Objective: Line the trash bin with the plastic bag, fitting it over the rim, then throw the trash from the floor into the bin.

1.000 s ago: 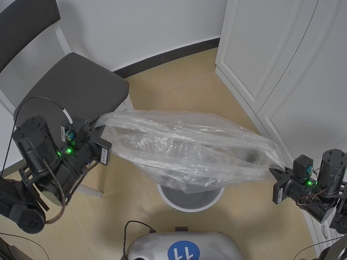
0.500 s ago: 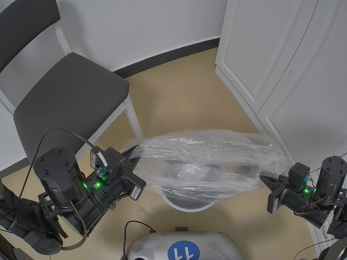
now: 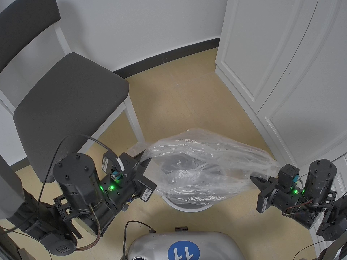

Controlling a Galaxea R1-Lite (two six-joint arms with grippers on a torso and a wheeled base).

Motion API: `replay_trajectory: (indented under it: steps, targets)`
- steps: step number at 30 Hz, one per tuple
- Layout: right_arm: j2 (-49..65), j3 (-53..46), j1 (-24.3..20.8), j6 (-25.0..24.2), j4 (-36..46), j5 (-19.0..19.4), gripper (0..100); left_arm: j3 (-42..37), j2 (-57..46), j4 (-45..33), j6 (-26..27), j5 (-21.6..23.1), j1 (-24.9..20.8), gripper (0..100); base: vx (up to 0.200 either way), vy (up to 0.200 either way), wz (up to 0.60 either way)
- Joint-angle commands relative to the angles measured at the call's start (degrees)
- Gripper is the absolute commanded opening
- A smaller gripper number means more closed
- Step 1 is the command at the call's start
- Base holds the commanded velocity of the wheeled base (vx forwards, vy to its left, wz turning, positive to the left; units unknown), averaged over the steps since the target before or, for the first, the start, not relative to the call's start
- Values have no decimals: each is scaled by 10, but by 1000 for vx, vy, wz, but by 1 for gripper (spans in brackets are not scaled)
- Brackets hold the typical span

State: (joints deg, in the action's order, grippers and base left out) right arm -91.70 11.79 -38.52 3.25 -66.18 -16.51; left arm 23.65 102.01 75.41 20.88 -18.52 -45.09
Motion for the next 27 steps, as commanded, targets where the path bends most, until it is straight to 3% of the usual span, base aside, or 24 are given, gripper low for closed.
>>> replay_trajectory:
  steps: [1,9,18,27]
  targets:
    - [-73,-5,6,-7,-26,2,0,3,42,6,0,1,7,0,0,0,0]
    - [-129,-10,20,-7,-75,6,0,16,80,7,-1,1,23,0,0,0,0]
    - [-275,-9,49,-14,-230,15,0,75,169,28,-29,-1,45,0,0,0,0]
    - [-361,18,63,-14,-238,17,0,102,210,52,-31,-1,52,0,0,0,0]
